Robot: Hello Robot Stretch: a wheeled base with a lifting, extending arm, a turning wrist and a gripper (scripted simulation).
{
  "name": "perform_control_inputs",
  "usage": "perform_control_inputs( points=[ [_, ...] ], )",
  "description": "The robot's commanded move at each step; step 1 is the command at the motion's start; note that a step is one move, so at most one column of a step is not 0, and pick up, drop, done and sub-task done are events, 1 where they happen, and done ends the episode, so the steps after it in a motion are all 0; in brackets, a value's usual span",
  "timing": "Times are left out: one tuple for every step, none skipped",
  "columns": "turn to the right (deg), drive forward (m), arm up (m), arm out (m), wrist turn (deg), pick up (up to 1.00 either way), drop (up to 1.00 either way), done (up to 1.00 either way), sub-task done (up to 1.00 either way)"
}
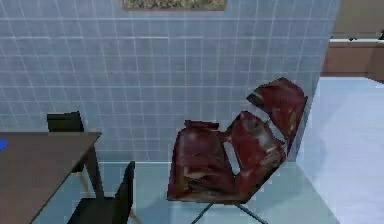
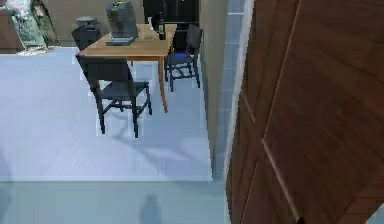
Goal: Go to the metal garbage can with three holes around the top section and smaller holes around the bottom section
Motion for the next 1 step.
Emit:
perform_control_inputs(
  points=[
    [45.0, 0.00, 0.00, 0.00, 0.0, 0.00, 0.00, 0.00, 0.00]
  ],
)
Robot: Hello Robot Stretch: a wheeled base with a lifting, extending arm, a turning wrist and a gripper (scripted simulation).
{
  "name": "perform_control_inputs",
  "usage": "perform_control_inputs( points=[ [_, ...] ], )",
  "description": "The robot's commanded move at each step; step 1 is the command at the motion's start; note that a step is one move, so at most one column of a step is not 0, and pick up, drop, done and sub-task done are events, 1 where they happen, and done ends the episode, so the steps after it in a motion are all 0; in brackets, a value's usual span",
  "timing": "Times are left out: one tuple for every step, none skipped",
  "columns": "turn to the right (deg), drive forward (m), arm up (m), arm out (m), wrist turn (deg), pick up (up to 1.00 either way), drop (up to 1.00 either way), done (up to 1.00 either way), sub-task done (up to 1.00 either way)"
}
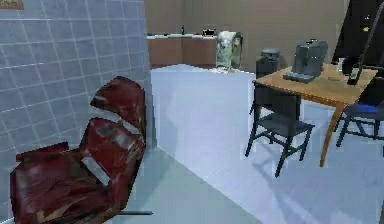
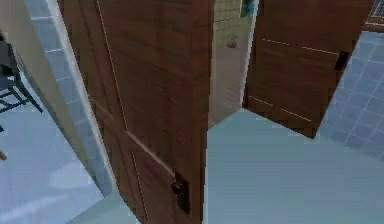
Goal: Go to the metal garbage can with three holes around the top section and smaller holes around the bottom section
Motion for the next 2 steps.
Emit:
perform_control_inputs(
  points=[
    [3.0, 0.00, 0.00, 0.00, 0.0, 0.00, 0.00, 0.00, 0.00],
    [0.0, 1.00, 0.00, 0.00, 0.0, 0.00, 0.00, 0.00, 0.00]
  ],
)
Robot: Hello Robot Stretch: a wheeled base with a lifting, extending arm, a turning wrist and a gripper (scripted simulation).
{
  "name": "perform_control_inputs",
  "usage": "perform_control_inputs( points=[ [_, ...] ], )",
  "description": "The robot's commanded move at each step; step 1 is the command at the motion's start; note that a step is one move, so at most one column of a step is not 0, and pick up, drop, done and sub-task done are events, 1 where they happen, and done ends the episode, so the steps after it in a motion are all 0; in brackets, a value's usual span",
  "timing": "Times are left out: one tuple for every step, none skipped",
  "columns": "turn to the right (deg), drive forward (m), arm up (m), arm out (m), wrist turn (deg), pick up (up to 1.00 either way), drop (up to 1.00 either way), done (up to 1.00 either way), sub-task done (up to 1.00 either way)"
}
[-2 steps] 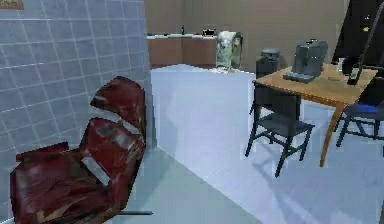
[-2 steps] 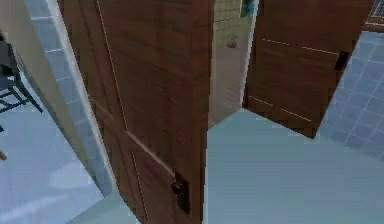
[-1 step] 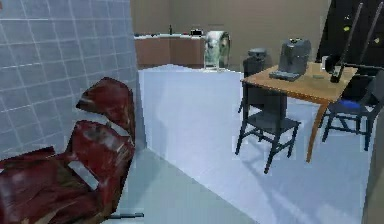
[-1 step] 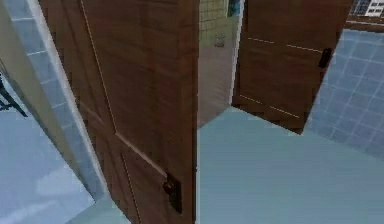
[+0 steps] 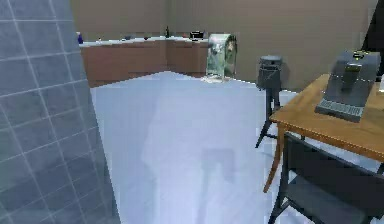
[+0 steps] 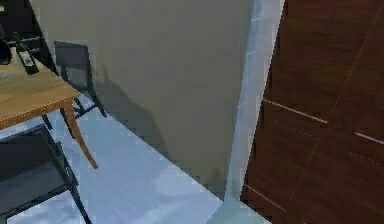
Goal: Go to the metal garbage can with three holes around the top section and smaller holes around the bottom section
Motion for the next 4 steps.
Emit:
perform_control_inputs(
  points=[
    [0.0, 0.80, 0.00, 0.00, 0.0, 0.00, 0.00, 0.00, 0.00],
    [18.0, 0.00, 0.00, 0.00, 0.0, 0.00, 0.00, 0.00, 0.00],
    [0.0, 0.75, 0.00, 0.00, 0.0, 0.00, 0.00, 0.00, 0.00],
    [-24.0, 0.00, 0.00, 0.00, 0.0, 0.00, 0.00, 0.00, 0.00]
  ],
)
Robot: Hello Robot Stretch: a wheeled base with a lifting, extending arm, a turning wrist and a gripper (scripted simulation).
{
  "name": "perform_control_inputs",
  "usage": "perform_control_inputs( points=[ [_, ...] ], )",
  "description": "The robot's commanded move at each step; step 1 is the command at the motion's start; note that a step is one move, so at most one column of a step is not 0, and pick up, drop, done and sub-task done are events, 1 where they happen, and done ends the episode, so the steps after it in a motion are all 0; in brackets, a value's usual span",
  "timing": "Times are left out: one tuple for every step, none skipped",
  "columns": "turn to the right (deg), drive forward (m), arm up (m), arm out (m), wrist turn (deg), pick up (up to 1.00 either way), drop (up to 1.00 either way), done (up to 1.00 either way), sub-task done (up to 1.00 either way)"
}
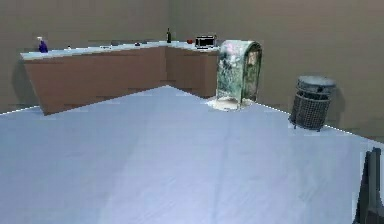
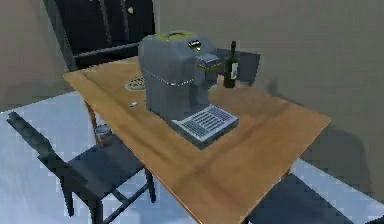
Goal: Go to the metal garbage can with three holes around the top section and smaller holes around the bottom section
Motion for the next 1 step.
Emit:
perform_control_inputs(
  points=[
    [0.0, 0.75, 0.00, 0.00, 0.0, 0.00, 0.00, 0.00, 0.00]
  ],
)
